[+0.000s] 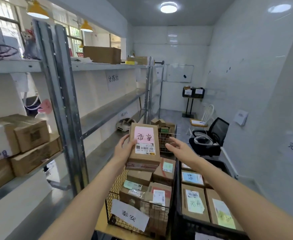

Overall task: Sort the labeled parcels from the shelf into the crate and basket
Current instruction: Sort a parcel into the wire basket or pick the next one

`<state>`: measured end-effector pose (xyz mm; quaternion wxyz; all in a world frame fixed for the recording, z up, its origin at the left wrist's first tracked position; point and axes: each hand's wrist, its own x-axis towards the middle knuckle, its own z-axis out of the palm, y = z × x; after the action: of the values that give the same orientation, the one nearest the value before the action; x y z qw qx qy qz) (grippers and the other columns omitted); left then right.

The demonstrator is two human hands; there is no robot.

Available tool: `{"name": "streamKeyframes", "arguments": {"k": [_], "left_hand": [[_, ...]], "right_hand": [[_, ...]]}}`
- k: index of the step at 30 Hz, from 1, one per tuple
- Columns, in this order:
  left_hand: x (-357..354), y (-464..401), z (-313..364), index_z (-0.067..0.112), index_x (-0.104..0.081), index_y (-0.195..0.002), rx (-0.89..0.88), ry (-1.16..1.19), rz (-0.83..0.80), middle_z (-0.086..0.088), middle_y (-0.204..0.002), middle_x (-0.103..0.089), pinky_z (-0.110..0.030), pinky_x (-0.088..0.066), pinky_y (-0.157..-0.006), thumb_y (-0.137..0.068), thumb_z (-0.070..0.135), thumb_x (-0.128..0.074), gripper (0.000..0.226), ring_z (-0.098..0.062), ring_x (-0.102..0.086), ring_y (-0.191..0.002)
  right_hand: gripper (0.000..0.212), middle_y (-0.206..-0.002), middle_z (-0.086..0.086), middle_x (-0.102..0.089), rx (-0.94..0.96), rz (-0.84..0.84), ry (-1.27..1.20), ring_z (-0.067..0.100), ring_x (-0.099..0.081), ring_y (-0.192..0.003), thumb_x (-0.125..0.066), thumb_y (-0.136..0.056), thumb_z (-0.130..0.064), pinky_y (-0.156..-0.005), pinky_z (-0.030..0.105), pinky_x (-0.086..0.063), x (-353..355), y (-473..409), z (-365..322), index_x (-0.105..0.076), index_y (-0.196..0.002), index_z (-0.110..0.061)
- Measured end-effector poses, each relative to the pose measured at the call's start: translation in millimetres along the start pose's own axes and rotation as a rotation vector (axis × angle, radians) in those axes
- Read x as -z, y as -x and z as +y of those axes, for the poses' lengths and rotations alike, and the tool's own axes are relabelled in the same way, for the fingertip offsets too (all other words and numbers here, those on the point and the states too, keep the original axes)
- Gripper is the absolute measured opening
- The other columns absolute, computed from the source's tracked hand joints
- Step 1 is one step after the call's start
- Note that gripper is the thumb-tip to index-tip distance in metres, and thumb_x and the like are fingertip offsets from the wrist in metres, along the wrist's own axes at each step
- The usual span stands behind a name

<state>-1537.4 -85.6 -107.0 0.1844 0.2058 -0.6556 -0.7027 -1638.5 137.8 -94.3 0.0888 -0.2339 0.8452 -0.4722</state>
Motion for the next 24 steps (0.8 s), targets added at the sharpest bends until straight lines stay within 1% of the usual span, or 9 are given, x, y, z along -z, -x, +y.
{"name": "streamKeyframes", "arguments": {"k": [2,6,9,14,16,18,20,22,24], "left_hand": [[5,-30,-10,0.036,-0.047,-0.144,0.025,0.008,-0.01,-0.004,-0.11,-0.068,-0.028,-0.054,-0.055,-0.094,0.034,-0.069,0.055,-0.023,-0.071,-0.088],[5,-78,-33,0.034,-0.049,-0.144,0.057,-0.014,-0.04,-0.006,-0.124,-0.067,-0.031,-0.054,-0.063,-0.093,0.035,-0.07,0.055,-0.024,-0.07,-0.099],[1,-114,-49,0.032,-0.048,-0.144,0.076,-0.048,-0.043,-0.006,-0.122,-0.067,-0.031,-0.054,-0.065,-0.093,0.038,-0.069,0.056,-0.023,-0.069,-0.098],[-9,-175,-86,0.046,-0.051,-0.139,0.15,-0.095,-0.031,-0.006,-0.127,-0.065,-0.047,-0.059,-0.087,-0.082,0.053,-0.075,0.063,-0.028,-0.068,-0.106],[-13,-199,-101,0.046,-0.052,-0.139,0.179,-0.116,-0.028,-0.005,-0.127,-0.066,-0.05,-0.058,-0.091,-0.081,0.052,-0.076,0.063,-0.028,-0.069,-0.105],[-20,-223,-115,0.043,-0.05,-0.142,0.212,-0.136,-0.028,-0.005,-0.128,-0.066,-0.049,-0.059,-0.088,-0.085,0.048,-0.075,0.062,-0.028,-0.069,-0.105],[-33,-248,-128,0.039,-0.047,-0.144,0.243,-0.155,-0.033,-0.007,-0.13,-0.064,-0.042,-0.059,-0.08,-0.088,0.046,-0.073,0.062,-0.028,-0.069,-0.105],[-51,-272,-143,0.038,-0.046,-0.145,0.277,-0.166,-0.046,-0.007,-0.132,-0.064,-0.037,-0.057,-0.073,-0.09,0.045,-0.071,0.061,-0.027,-0.068,-0.106],[-73,-292,-160,0.038,-0.046,-0.145,0.314,-0.172,-0.065,-0.006,-0.13,-0.065,-0.036,-0.056,-0.072,-0.092,0.043,-0.07,0.059,-0.026,-0.068,-0.105]], "right_hand": [[0.067,-0.15,0.0,-0.049,-0.015,-0.003,0.001,0.017,-0.047,-0.135,-0.057,-0.099,-0.049,-0.11,0.035,-0.04,-10,-23,10,-0.032,-0.157,-0.025],[0.068,-0.152,0.0,-0.046,-0.064,-0.03,0.037,0.018,-0.045,-0.138,-0.055,-0.099,-0.053,-0.114,0.039,-0.038,-26,-58,32,-0.032,-0.157,-0.028],[0.068,-0.154,-0.001,-0.045,-0.096,-0.033,0.046,0.018,-0.043,-0.14,-0.056,-0.097,-0.056,-0.116,0.043,-0.037,-35,-87,51,-0.034,-0.157,-0.031],[0.068,-0.153,0.0,-0.047,-0.143,-0.069,0.069,0.017,-0.049,-0.135,-0.056,-0.098,-0.053,-0.114,0.039,-0.04,-46,-140,92,-0.034,-0.157,-0.027],[0.067,-0.154,0.0,-0.045,-0.156,-0.074,0.072,0.018,-0.048,-0.136,-0.055,-0.099,-0.052,-0.114,0.038,-0.04,-45,-163,109,-0.034,-0.157,-0.026],[0.065,-0.157,-0.001,-0.042,-0.158,-0.082,0.1,0.017,-0.045,-0.139,-0.054,-0.1,-0.05,-0.115,0.038,-0.038,-43,-185,130,-0.034,-0.157,-0.025],[0.064,-0.159,-0.002,-0.038,-0.16,-0.074,0.15,0.016,-0.04,-0.143,-0.051,-0.102,-0.05,-0.117,0.037,-0.034,-40,-207,155,-0.033,-0.157,-0.023],[0.063,-0.161,-0.002,-0.035,-0.158,-0.059,0.296,0.017,-0.035,-0.146,-0.045,-0.103,-0.052,-0.117,0.038,-0.032,-37,-227,184,-0.032,-0.157,-0.022],[0.06,-0.161,-0.001,-0.033,-0.139,-0.051,0.509,0.019,-0.033,-0.147,-0.041,-0.105,-0.049,-0.115,0.038,-0.033,-35,-243,215,-0.031,-0.157,-0.021]]}}
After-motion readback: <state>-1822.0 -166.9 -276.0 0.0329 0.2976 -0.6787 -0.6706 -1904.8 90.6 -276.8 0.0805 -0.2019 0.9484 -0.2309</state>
